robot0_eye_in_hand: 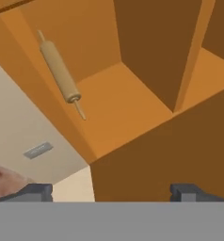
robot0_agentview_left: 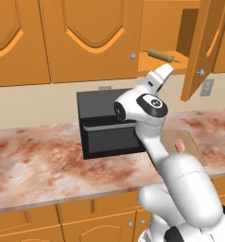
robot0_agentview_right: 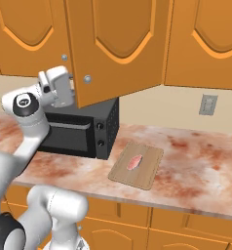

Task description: Open the cabinet, retrieve the rolling pin, and place it next to the meat on the cutting board to prepare for tenderizing.

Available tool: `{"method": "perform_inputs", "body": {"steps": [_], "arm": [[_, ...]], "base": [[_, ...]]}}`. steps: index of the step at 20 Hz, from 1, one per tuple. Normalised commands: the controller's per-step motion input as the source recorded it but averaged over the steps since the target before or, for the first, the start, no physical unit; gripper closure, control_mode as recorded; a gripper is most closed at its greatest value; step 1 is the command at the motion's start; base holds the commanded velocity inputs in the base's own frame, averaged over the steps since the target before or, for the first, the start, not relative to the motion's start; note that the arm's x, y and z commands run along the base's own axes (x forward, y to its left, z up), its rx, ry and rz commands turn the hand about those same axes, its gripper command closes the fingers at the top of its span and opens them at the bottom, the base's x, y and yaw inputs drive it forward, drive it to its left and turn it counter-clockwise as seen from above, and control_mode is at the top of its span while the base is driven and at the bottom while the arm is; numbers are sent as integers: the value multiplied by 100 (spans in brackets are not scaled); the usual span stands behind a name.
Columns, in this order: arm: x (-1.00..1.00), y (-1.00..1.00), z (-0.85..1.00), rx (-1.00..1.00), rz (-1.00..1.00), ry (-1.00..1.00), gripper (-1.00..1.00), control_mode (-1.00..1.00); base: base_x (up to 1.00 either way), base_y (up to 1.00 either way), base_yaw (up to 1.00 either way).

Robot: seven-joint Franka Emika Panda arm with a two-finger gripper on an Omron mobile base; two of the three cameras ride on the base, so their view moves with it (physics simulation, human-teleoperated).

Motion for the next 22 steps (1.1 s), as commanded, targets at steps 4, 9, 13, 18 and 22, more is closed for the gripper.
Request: {"method": "perform_inputs", "body": {"steps": [4,9,13,18,22], "arm": [[6,-39,0,0,-4,0,-100,-100],[-2,-49,-1,0,-8,0,-100,-100],[-27,-56,-1,0,-9,0,-100,-100],[-53,-68,0,1,-11,0,-100,-100],[-57,-82,-1,1,-13,0,-100,-100]], "base": [[0,0,0],[0,0,0],[0,0,0],[0,0,0],[0,0,0]]}}
